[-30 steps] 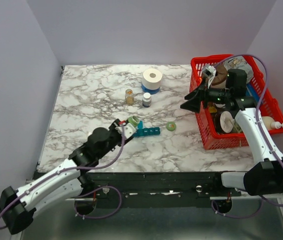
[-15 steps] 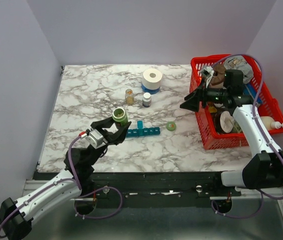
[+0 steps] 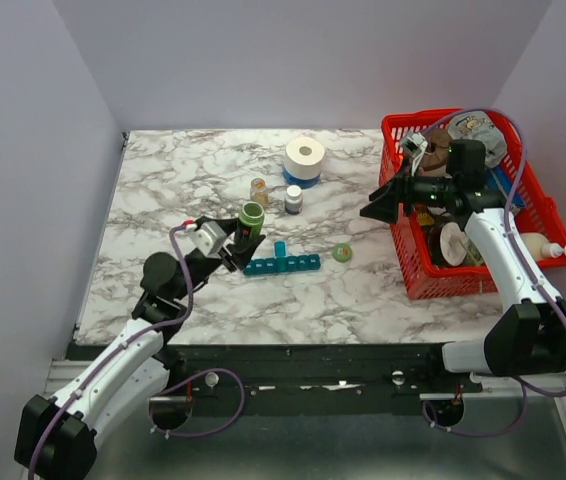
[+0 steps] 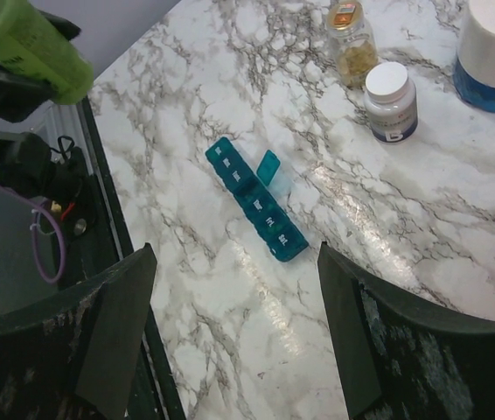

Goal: Sort the pills into containers

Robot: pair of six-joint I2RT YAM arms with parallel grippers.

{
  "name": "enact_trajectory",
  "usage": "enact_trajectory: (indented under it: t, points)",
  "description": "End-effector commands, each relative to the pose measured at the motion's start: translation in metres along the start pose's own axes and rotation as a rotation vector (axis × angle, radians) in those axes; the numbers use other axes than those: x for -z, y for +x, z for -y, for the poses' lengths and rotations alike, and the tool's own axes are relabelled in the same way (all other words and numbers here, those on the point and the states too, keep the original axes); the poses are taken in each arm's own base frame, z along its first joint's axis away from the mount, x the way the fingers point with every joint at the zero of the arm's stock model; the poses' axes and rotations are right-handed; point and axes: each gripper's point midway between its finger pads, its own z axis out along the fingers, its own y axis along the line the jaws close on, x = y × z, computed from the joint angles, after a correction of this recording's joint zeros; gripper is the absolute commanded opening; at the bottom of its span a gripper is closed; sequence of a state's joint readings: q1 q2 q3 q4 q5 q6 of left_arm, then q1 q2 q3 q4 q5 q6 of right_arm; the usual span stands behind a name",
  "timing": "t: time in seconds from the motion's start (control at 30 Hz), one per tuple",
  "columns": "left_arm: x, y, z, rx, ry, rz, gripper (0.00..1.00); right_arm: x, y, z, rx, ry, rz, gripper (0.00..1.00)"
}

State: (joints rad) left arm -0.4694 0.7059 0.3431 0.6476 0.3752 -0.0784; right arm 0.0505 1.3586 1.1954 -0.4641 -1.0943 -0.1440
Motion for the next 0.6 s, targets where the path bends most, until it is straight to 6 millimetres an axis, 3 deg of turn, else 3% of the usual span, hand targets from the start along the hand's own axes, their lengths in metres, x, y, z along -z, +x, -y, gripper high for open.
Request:
enact_trajectory:
  t: [0.0, 0.33, 0.57]
  points:
    - [0.008, 0.063, 0.006, -0.111, 0.159, -0.326, 0.00, -0.001, 0.003, 0.006, 0.006, 0.002, -0.003, 0.84]
    - [0.035, 0.162, -0.003, -0.151, 0.257, -0.730, 0.00, 0.001, 0.002, 0.004, 0.011, -0.008, -0.005, 0.84]
    - [0.043, 0.194, -0.001, -0.206, 0.312, -0.913, 0.00, 0.002, 0.000, 0.001, 0.023, -0.010, -0.004, 0.84]
